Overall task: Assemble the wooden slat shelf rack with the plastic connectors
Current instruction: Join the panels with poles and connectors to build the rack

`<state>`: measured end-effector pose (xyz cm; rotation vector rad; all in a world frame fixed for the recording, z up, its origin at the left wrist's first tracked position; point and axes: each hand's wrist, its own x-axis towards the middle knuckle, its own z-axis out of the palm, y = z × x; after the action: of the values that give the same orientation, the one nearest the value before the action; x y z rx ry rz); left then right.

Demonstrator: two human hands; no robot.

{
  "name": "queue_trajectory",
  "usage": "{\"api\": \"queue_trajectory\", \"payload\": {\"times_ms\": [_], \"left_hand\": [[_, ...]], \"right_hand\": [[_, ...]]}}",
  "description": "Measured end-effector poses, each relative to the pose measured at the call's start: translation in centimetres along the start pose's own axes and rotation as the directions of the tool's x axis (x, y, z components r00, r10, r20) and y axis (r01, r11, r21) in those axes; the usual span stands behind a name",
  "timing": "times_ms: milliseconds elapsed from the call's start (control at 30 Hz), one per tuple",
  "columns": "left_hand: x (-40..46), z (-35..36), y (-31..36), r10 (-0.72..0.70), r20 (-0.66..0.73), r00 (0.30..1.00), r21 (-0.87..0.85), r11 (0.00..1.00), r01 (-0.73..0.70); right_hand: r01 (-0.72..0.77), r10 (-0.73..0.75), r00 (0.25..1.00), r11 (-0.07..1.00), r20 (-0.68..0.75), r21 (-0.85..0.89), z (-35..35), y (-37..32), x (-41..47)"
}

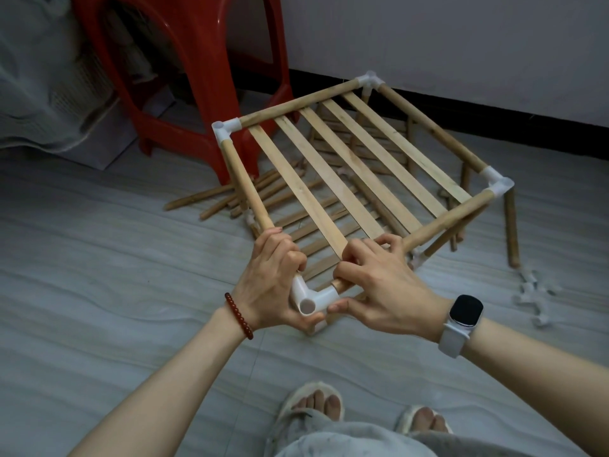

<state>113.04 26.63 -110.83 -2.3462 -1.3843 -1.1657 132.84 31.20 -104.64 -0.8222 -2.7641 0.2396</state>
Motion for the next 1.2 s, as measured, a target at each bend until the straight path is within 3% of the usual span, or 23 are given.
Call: {"api": "queue_trajectory", "payload": {"times_ms": [467,667,833,1033,1200], "left_hand": [[0.2,0.7,-0.1,-0.011,-0.077,0.997,-0.002,1.0,0.011],[0.4,1.1,0.1,-0.06,-0.064,0.996,-0.002,0.998,0.06],[0.2,0.0,0.5,-0.066,0.036,0.997,0.023,0.998,0.065],[1.5,-0.5,1.1,-0.017,0.061,0.998,0.093,0.996,0.012],[1.6,0.2,1.2,0.039,-0.022,0.999,0.107,0.994,-0.036]], "right_hand": [[0.028,-0.031,0.997,0.998,-0.063,-0.054,0.5,0.1,0.2],[0.045,-0.045,0.999,0.999,0.005,-0.015,0.4,0.6,0.1],[0.112,-0.11,0.988,0.994,0.108,-0.011,-0.8,2.1,-0.6],[0.156,-0.157,0.988,0.977,0.002,-0.148,-1.1,4.2,-1.2],[0.165,-0.166,0.986,0.986,-0.034,-0.037,-0.5,4.6,-1.0]]}}
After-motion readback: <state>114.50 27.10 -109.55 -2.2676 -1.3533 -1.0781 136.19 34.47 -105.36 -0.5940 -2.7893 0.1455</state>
